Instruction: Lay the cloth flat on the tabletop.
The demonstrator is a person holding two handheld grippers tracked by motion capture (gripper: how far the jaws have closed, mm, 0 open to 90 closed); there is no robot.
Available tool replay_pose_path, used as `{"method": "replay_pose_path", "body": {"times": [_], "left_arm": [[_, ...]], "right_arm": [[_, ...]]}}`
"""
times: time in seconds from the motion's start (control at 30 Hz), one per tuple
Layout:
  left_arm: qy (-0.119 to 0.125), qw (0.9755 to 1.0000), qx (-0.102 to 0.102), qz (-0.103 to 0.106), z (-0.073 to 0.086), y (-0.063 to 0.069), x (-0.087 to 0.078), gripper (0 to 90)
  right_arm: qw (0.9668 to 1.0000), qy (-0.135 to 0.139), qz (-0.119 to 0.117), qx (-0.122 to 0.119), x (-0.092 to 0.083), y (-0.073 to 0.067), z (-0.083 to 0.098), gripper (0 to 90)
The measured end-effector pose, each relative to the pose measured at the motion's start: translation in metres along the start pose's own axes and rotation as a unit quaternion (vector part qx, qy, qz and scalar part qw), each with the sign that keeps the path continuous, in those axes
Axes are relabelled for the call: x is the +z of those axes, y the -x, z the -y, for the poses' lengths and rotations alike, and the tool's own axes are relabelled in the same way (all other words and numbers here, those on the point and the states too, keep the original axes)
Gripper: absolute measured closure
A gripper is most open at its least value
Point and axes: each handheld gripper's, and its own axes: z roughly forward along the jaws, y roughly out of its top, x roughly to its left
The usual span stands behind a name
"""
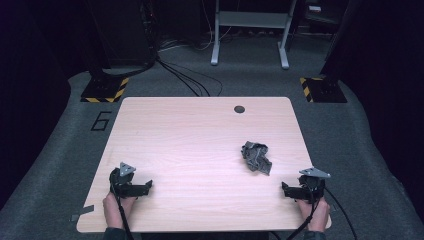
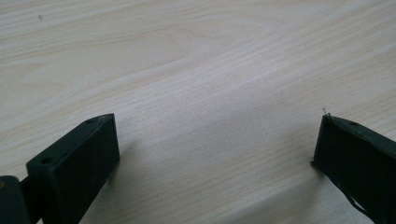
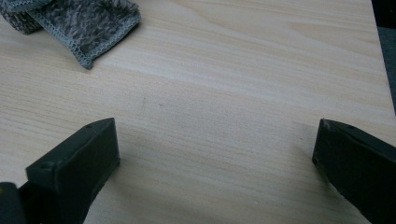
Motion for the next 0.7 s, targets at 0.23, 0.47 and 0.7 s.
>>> {"method": "replay_pose_path", "body": {"times": [0.23,0.47,0.7], "left_arm": [[0.001,1.0000,0.001,0.000,-0.0001,-0.0001,0.0002,0.0],[0.000,1.0000,0.001,0.000,-0.0002,0.0000,0.0002,0.0],[0.003,1.0000,0.000,-0.002,-0.0003,0.0002,0.0007,0.0]], "right_arm": [[1.0000,0.000,0.000,0.000,0.0000,0.0000,0.0000,0.0],[1.0000,0.000,0.002,0.005,0.0002,-0.0007,-0.0004,0.0],[0.9999,-0.011,0.005,0.010,0.0009,-0.0001,-0.0042,0.0]]}}
